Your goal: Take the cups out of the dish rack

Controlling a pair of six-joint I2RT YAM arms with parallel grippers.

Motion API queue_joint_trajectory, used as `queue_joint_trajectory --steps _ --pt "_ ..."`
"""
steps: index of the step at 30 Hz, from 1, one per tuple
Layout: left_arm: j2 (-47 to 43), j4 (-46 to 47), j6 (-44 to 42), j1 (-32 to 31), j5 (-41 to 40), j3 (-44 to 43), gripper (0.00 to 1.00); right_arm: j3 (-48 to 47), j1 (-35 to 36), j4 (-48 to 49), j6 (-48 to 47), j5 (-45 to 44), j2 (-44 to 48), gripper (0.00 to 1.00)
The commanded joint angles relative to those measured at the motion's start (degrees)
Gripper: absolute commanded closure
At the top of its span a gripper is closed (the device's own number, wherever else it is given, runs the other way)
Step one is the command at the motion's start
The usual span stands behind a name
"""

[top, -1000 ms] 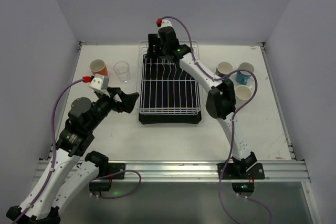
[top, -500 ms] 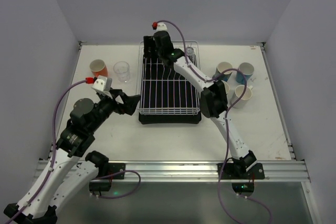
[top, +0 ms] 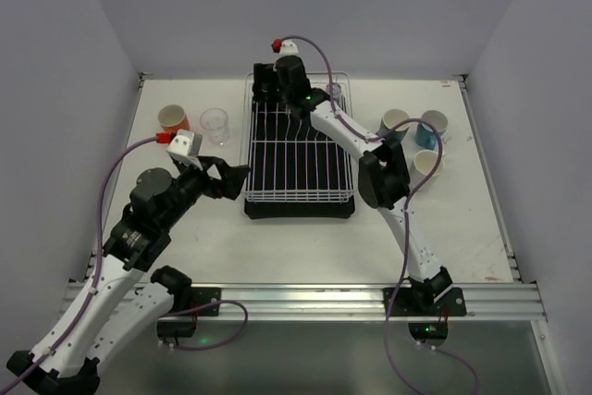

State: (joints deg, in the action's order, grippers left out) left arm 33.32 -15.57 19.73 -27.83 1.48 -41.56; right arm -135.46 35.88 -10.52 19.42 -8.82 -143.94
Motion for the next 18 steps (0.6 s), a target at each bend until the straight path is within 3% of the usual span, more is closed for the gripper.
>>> queue_joint_trajectory --steps 1,5,9,12,13,14,18 --pt "2.62 0.46 -0.48 -0.29 -0.16 -3.17 0.0 2.3 -1.16 6.21 0.97 2.93 10.51 0.07" --pt "5.69 0.63 1.27 -0.38 -0.86 -5.54 0.0 7.93 -1.69 10.08 0.97 6.88 16.93 0.01" --pt "11.05 2.3 3.03 -0.38 -0.86 -8.27 0.0 8.71 -3.0 8.59 2.81 10.92 21.14 0.01" --pt "17.55 3.7 4.35 -0.38 -1.12 -11.17 0.04 16.25 -4.85 10.08 5.36 13.04 28.6 0.02" --pt "19.22 4.75 4.79 -0.38 -1.12 -11.87 0.06 23.24 -5.37 12.69 6.06 12.95 31.24 0.03" --pt "22.8 5.37 5.58 -0.38 -1.12 -13.44 0.08 27.22 -6.51 14.2 7.46 13.3 37.27 0.06" --pt "34.24 9.24 6.47 -0.38 -5.68 -18.98 0.15 47.79 -9.51 20.62 10.81 14.97 52.47 0.34"
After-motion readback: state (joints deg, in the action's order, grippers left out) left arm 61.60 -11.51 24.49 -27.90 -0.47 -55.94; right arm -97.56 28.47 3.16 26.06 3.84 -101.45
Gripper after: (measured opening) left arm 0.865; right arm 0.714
